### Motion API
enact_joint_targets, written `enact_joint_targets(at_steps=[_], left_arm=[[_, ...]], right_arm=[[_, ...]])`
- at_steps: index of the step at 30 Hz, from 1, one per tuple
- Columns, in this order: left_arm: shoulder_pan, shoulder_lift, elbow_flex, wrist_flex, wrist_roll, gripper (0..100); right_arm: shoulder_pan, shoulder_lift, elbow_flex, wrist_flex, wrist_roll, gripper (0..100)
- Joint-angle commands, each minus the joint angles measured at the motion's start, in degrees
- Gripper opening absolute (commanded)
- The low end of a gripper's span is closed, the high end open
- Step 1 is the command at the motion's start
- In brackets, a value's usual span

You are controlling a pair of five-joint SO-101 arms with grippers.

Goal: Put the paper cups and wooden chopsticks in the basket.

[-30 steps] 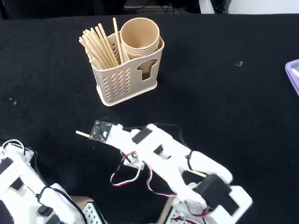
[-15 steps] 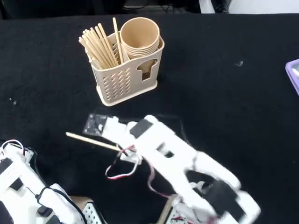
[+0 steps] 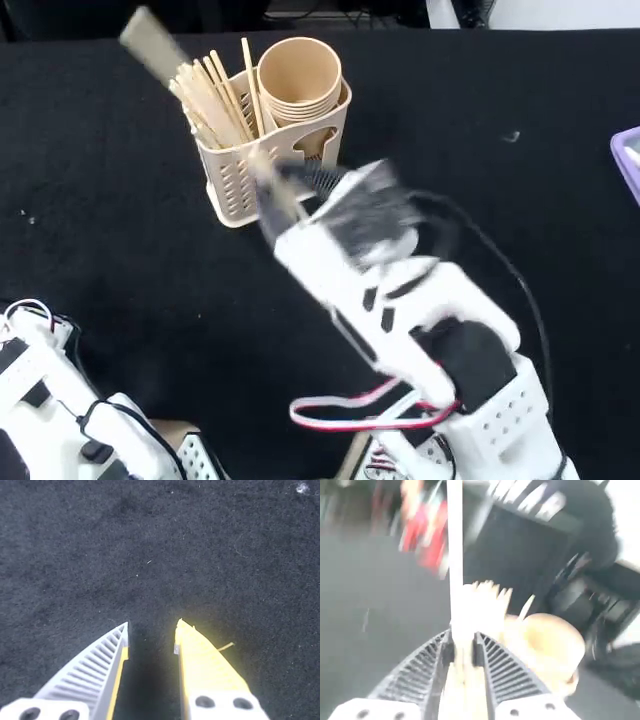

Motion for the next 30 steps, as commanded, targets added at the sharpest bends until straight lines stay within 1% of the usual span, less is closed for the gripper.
enact_joint_targets(at_steps=[1, 5, 8, 10, 17, 20, 23, 24, 27, 28, 30], left_arm=[[0.0, -1.6, -2.5, -1.1, 0.6, 16], [0.0, -1.6, -2.4, -1.1, 0.6, 16], [0.5, -1.6, -2.4, -1.1, 0.6, 16], [1.5, -1.6, -2.2, -1.1, 0.6, 16], [1.9, -1.6, -2.2, -1.1, 0.6, 16], [1.9, -1.6, -2.2, -1.1, 0.6, 16], [1.9, -1.6, -2.2, -1.1, 0.6, 16], [1.9, -1.6, -2.3, -1.1, 0.6, 16], [1.9, -1.6, -2.3, -1.1, 0.6, 16], [1.9, -1.6, -2.3, -1.1, 0.6, 16], [1.9, -1.6, -2.3, -1.1, 0.6, 16]], right_arm=[[4.0, 2.0, -1.6, -24.0, -8.7, 1.1], [4.3, 9.9, -1.8, -42.5, -8.7, 1.1], [4.4, 16.5, -2.0, -50.5, -8.7, 1.1], [4.4, 21.0, -3.3, -52.3, -8.7, 1.1], [5.2, 35.2, -7.0, -52.1, -9.0, 1.1], [5.5, 36.6, -5.5, -48.0, -9.1, 1.1], [5.5, 35.9, -5.8, -38.8, -8.8, 2.6], [5.5, 35.6, -6.4, -35.3, -8.8, 5.6], [5.6, 33.8, -9.0, -25.3, -9.1, 21.1], [5.6, 32.7, -10.1, -22.5, -9.1, 24.7], [5.6, 29.6, -12.6, -17.2, -9.1, 26.5]])
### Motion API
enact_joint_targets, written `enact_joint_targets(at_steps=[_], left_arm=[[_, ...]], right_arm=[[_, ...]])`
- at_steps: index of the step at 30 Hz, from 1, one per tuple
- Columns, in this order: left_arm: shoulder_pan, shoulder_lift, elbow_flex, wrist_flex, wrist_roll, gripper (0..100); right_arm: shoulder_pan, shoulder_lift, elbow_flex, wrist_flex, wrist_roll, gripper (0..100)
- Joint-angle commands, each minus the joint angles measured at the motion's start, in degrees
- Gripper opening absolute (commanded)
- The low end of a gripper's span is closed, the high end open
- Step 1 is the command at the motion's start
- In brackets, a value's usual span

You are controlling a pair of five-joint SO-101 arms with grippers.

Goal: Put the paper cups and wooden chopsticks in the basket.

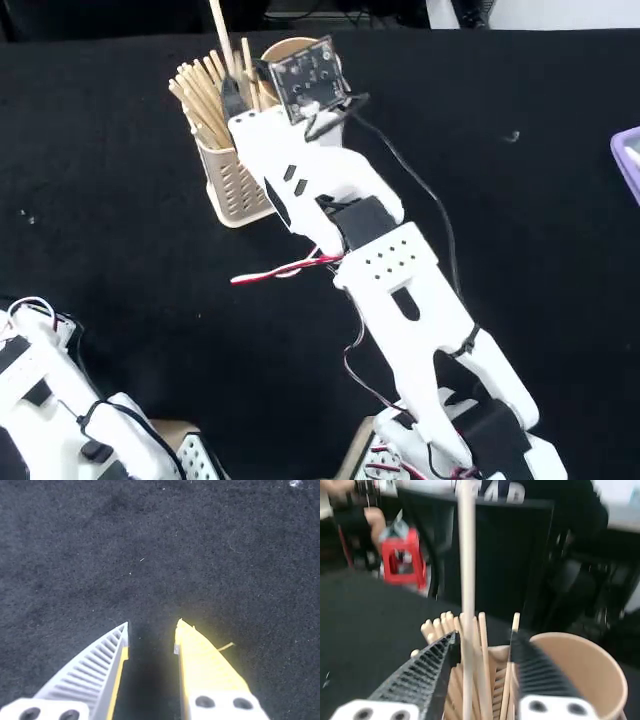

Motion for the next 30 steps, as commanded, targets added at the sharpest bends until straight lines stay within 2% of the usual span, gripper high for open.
enact_joint_targets(at_steps=[1, 6, 10, 15, 17, 23, 26, 30], left_arm=[[0.7, -1.6, -2.3, -1.1, 0.6, 16], [0.7, -1.6, -2.2, -1.1, 0.6, 16], [0.7, -1.6, -2.2, -1.1, 0.5, 16], [0.7, -1.6, -2.2, -1.1, 0.5, 16], [0.7, -1.6, -2.2, -1.1, 0.5, 16], [0.7, -1.6, -2.2, -1.1, 0.5, 16], [0.7, -1.6, -2.2, -0.9, 0.4, 16], [0.7, -1.6, -2.2, -0.8, 0.3, 16]], right_arm=[[1.3, -7.9, -7.3, 9.1, -0.4, 26.5], [3.8, -19.6, -8.8, 17.5, -0.4, 26.5], [9.0, -30.3, -5.6, 22.5, -0.4, 26.5], [9.8, -38.5, 7.2, 22.4, -0.4, 26.5], [8.1, -39.0, 11.9, 20.3, -0.5, 26.5], [-1.3, -28.3, 18.1, 10.0, -8.7, 26.5], [-6.0, -17.5, 16.1, 8.5, -9.0, 26.5], [-6.3, -7.3, 11.4, 8.6, -9.0, 26.5]])
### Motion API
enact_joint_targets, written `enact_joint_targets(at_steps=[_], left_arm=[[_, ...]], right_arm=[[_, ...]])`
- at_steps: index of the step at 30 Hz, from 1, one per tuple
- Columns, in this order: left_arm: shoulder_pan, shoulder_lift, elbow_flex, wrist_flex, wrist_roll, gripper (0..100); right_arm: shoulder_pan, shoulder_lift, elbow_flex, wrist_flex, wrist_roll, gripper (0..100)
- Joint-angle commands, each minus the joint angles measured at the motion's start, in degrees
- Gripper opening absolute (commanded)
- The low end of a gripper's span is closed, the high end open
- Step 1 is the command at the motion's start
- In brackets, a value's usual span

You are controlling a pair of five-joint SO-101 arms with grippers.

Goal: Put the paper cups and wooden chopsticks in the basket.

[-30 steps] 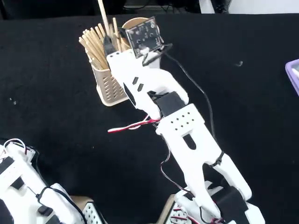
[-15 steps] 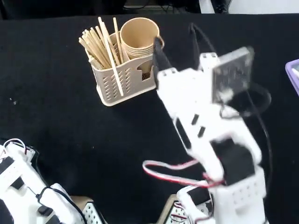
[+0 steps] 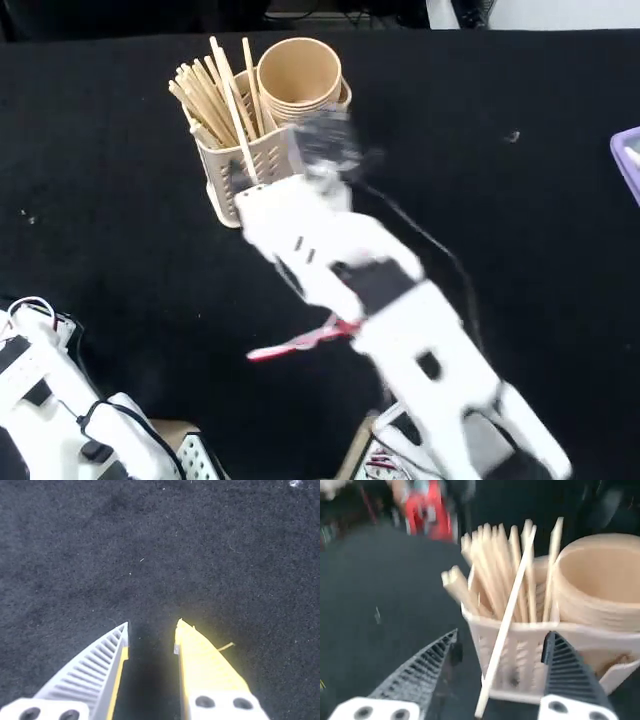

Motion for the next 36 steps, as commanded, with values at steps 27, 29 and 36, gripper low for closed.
enact_joint_targets(at_steps=[27, 29, 36], left_arm=[[0.7, -1.6, -2.3, -1.0, 0.3, 16], [0.7, -1.6, -2.3, -1.0, 0.3, 16], [0.6, -1.6, -2.2, -1.0, 0.3, 16]], right_arm=[[6.6, -9.3, -6.3, 15.5, 6.0, 1.0], [6.7, -13.4, -5.8, 17.7, 6.0, 1.0], [6.4, -32.0, 6.5, 28.9, 9.8, 1.1]])
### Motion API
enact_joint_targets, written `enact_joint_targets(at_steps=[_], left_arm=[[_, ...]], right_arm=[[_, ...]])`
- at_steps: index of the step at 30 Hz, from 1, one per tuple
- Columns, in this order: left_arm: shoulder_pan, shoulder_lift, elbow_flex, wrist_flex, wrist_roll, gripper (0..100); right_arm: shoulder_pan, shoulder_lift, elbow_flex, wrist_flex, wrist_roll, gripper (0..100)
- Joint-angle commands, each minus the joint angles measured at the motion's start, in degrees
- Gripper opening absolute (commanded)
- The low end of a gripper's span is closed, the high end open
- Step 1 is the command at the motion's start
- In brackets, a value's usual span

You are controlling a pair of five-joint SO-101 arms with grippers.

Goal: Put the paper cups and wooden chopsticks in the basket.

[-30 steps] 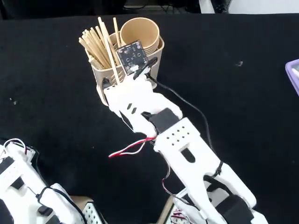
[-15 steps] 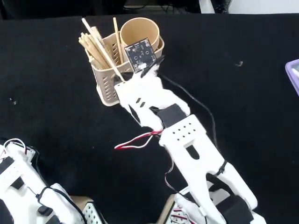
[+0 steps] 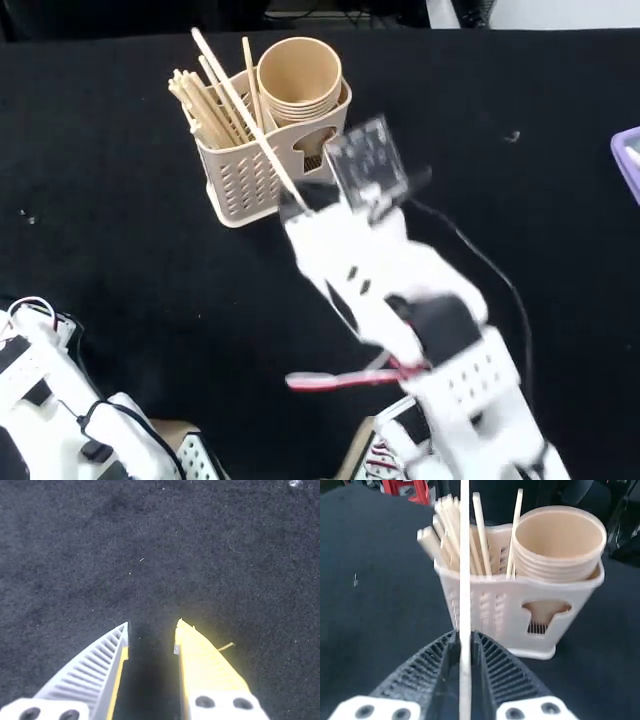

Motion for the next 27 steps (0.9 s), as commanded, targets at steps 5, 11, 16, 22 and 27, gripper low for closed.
enact_joint_targets(at_steps=[5, 11, 16, 22, 27], left_arm=[[0.6, -1.6, -2.2, -1.0, 0.4, 16], [0.6, -1.6, -2.2, -1.0, 0.4, 16], [0.6, -1.6, -2.2, -1.0, 0.4, 16], [0.6, -1.6, -2.2, -1.0, 0.4, 16], [0.6, -1.6, -2.2, -1.0, 0.5, 16]], right_arm=[[-4.5, -23.3, 20.2, 13.9, 24.4, 1.1], [-7.6, -34.4, 36.6, 19.2, 37.8, 1.1], [-2.4, -31.7, 42.9, 10.5, 41.6, 1.1], [5.7, -22.5, 53.3, -4.6, 46.3, 1.1], [7.5, -13.1, 44.6, -0.4, 45.7, 8.5]])
